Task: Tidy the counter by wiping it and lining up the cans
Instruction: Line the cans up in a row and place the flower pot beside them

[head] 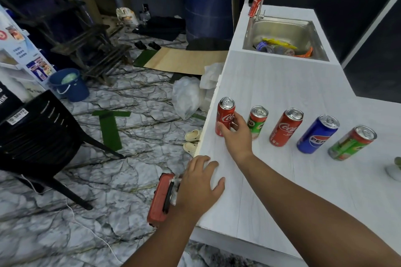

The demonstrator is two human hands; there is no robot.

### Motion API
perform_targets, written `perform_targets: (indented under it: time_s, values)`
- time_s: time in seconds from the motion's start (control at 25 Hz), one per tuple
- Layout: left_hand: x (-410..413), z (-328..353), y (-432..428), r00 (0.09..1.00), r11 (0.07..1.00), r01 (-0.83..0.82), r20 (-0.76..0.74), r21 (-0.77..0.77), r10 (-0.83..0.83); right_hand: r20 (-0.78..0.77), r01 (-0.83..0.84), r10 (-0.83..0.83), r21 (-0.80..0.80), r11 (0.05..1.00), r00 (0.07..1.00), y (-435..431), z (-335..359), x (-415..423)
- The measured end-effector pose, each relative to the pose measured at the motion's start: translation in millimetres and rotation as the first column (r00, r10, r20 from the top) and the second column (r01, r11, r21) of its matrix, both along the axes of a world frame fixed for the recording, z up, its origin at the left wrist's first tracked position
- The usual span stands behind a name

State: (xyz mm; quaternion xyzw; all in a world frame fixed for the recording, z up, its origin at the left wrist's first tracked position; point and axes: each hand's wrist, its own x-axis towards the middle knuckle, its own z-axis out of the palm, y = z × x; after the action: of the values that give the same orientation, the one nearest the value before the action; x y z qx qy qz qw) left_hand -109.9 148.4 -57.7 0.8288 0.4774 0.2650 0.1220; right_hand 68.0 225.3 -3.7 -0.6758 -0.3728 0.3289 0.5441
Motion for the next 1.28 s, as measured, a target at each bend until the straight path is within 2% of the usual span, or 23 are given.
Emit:
perform_targets:
  time_s: [0.24,0.36,0.48,0.64,0.8,0.92,1.08,1.28]
  values:
    - [0.3,3.0,-0.9,1.000,1.000,0.001,-0.005,-0.021,-0.002,0.005,-0.040,0.041,-0.023,0.999,0.999,-7.0,2.2,-1.3]
    - [0.5,5.3,-2.2,1.000,1.000,0.001,0.001,-0.026,-0.001,0.022,-0.044,0.046,-0.084,0.995,0.999,-34.4,-2.6,-2.5]
    - [-0.2,4.0,-1.1,1.000,1.000,0.007,-0.018,-0.006,-0.007,0.094,-0.060,0.070,-0.099,0.993,0.993,-91.8,-14.3,8.8]
    - [0.5,-1.0,-1.4,0.999,0.999,0.034,-0.010,-0.010,-0.034,0.304,0.016,0.037,-0.170,0.985,0.952,-177.4,-24.8,50.0]
    - [5.5,-7.2,-8.1,0.998,0.997,0.068,-0.002,0.033,-0.068,0.376,0.080,-0.008,-0.178,0.981,0.927,-231.9,-21.7,88.4]
    - [37.6,-7.8,-31.8,0.997,0.997,0.077,0.028,0.005,-0.077,0.390,0.135,-0.057,-0.175,0.975,0.919,-256.4,-18.2,117.5]
    - [100.8,-2.9,-65.3,0.982,0.983,0.183,0.050,-0.013,-0.182,0.390,0.212,-0.130,-0.177,0.961,0.911,-276.8,-13.1,158.1]
    - [172.3,7.3,-76.3,0.964,0.962,0.265,0.016,-0.065,-0.265,0.352,0.323,-0.244,-0.187,0.928,0.904,-299.3,-2.9,223.3]
